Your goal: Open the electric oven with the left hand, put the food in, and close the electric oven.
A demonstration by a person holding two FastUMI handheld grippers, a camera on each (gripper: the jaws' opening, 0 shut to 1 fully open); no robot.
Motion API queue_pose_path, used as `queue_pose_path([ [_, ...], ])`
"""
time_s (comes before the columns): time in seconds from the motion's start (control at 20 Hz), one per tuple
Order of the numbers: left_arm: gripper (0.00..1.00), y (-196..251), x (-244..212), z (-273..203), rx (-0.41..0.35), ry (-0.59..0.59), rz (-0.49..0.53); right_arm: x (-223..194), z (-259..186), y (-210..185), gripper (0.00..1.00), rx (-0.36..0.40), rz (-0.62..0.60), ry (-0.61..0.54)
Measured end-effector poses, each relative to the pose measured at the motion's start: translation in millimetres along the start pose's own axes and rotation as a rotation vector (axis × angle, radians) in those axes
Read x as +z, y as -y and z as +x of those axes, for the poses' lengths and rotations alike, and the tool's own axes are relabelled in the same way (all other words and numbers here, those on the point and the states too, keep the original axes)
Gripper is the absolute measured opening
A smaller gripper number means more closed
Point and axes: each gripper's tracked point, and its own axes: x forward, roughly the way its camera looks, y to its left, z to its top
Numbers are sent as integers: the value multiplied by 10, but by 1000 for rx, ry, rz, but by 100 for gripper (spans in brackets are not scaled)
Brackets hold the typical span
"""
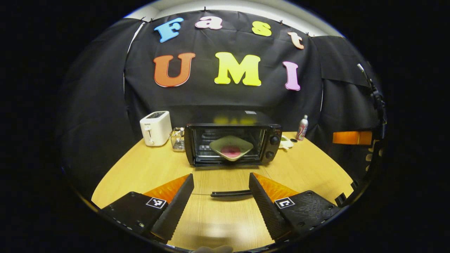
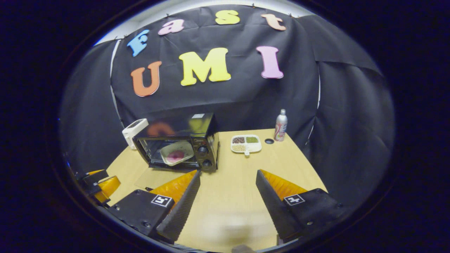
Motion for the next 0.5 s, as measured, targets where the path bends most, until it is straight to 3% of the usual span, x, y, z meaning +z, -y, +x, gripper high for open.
queue_pose_path([
  [0.05, 96, 73, -74, 38, -6, -9, 1, 18, -74, 19, 95, 7, -21, 9],
  [0.25, 96, 264, -397, 193, 2, -79, 3, 49, -229, 146, 96, 46, -68, 13],
  [0.5, 96, 365, -809, 384, 25, -175, 3, 124, -322, 413, 96, 42, -101, 21],
])
